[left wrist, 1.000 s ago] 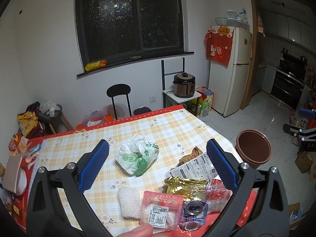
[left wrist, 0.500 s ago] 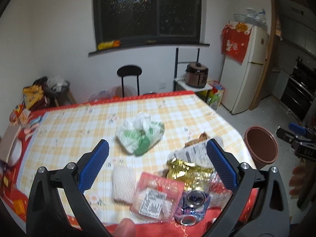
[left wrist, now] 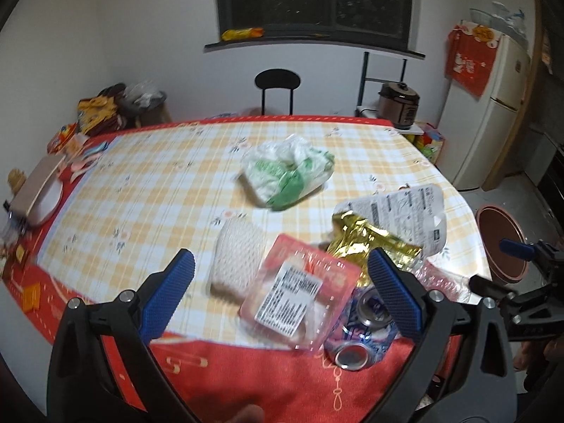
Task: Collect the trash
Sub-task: 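Reach the right tool to the crushed blue can and close on it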
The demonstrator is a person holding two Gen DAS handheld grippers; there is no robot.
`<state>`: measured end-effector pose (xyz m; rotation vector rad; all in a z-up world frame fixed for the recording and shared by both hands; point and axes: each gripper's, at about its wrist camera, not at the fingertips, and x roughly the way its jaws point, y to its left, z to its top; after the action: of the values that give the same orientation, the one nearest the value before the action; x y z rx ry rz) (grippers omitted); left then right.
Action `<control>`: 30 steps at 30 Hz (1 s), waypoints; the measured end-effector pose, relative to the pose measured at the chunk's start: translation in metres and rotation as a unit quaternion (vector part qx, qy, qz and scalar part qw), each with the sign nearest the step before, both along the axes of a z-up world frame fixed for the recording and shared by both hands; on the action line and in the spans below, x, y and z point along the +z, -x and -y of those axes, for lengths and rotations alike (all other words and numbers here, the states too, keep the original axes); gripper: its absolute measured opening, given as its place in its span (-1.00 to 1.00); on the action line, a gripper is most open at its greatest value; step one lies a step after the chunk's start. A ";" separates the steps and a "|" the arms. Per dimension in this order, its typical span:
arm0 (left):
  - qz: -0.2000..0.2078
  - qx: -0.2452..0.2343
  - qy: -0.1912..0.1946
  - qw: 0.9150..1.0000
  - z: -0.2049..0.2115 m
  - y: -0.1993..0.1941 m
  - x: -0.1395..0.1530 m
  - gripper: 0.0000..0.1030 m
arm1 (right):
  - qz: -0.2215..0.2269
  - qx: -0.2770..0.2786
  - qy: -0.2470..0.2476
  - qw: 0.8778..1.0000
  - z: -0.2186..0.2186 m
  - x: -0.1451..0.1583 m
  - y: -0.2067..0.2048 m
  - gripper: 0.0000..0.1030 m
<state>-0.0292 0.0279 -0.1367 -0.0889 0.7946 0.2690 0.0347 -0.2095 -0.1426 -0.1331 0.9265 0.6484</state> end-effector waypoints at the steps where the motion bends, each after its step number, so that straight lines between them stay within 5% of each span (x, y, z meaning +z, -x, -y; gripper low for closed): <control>1: -0.003 0.005 0.003 1.000 -0.002 0.003 -0.003 0.87 | -0.006 0.018 0.003 1.000 -0.006 -0.005 0.001 0.89; 11: -0.020 0.033 0.067 0.997 -0.052 0.024 -0.027 0.45 | -0.008 0.148 0.083 0.985 -0.080 -0.039 0.025 0.26; 23: -0.035 -0.024 0.148 0.988 -0.086 0.010 -0.060 0.41 | 0.015 0.125 0.177 0.976 -0.117 -0.071 0.024 0.24; 30: -0.042 -0.055 0.154 0.986 -0.094 0.000 -0.068 0.42 | 0.052 0.119 0.232 0.964 -0.130 -0.080 0.034 0.29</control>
<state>-0.0292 0.1215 -0.2044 -0.3240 0.9185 0.0431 0.0010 -0.0794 -0.2227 -0.6990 0.9557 0.6283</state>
